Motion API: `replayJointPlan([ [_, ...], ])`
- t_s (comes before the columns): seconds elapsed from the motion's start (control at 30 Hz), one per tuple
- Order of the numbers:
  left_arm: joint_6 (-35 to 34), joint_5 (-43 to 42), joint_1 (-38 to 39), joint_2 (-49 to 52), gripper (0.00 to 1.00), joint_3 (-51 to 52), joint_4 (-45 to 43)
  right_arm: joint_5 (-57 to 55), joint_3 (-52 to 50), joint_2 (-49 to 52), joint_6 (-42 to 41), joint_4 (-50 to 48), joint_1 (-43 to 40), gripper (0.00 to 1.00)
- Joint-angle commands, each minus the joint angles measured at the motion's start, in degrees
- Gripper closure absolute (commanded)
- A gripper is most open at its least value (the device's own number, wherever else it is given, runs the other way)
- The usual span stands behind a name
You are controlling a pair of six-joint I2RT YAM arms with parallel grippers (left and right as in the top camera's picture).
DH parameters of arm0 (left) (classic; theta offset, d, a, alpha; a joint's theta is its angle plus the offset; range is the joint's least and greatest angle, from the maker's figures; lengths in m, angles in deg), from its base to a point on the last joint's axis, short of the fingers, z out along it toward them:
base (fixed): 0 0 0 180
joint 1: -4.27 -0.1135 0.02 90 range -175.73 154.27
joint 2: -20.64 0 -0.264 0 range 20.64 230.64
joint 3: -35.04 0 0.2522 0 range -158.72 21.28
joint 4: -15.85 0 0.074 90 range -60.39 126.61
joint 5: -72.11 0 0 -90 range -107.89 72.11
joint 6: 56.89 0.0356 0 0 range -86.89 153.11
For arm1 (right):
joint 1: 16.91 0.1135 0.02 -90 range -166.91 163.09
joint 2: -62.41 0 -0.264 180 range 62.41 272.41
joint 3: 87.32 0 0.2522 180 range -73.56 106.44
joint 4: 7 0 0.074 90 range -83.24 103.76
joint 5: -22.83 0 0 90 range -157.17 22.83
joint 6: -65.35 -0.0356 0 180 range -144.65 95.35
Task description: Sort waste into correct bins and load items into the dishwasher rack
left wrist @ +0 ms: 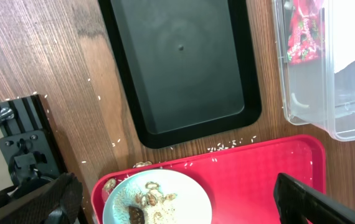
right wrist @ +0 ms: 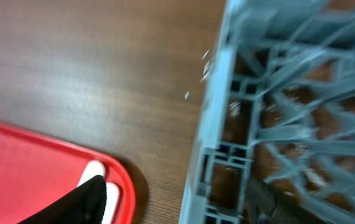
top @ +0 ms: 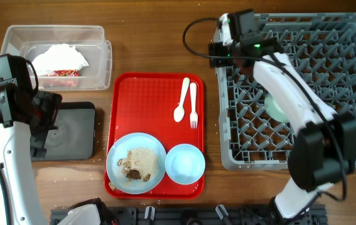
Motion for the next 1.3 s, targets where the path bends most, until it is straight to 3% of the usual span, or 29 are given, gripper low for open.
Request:
replayJointPlan([
  [0.0, -0.94, 0.96, -0.22, -0.31, 0.00, 0.17, 0.09, -7.91, 1.79, -6.84, -3.37, 1.01, -1.42, 0.06],
  [0.13, -0.94, 0.96, -0.22, -0.31, 0.00, 0.17, 0.09, -8.33, 1.79, -8.39, -2.01, 1.99, -5.09, 0.02],
  [0.23, -0.94, 0.96, -0.22, -0.31, 0.00, 0.17, 0.09, -8.61, 1.75, -8.26, 7.10, 6.34, -10.49, 0.01],
  [0.37, -0.94, 0.96, -0.22, -0.31, 0.00, 0.17, 0.09, -11.96, 1.73, -7.98, 12.11, 13.86, -14.60, 0.01],
  [0.8, -0.94, 0.96, -0.22, -0.31, 0.00, 0.17, 0.09, -2.80, -1.79, -1.90, 25.29, 13.55, -14.43, 0.00],
  [1.17, -0.94, 0.96, -0.22, -0.31, 0.00, 0.17, 0.09, -6.19, -1.79, 2.51, 26.32, 12.46, -14.45, 0.01],
  [1.27, -0.94, 0.96, -0.22, -0.31, 0.00, 0.17, 0.09, -6.36, -1.79, 2.56, 25.97, 10.99, -14.45, 0.07],
])
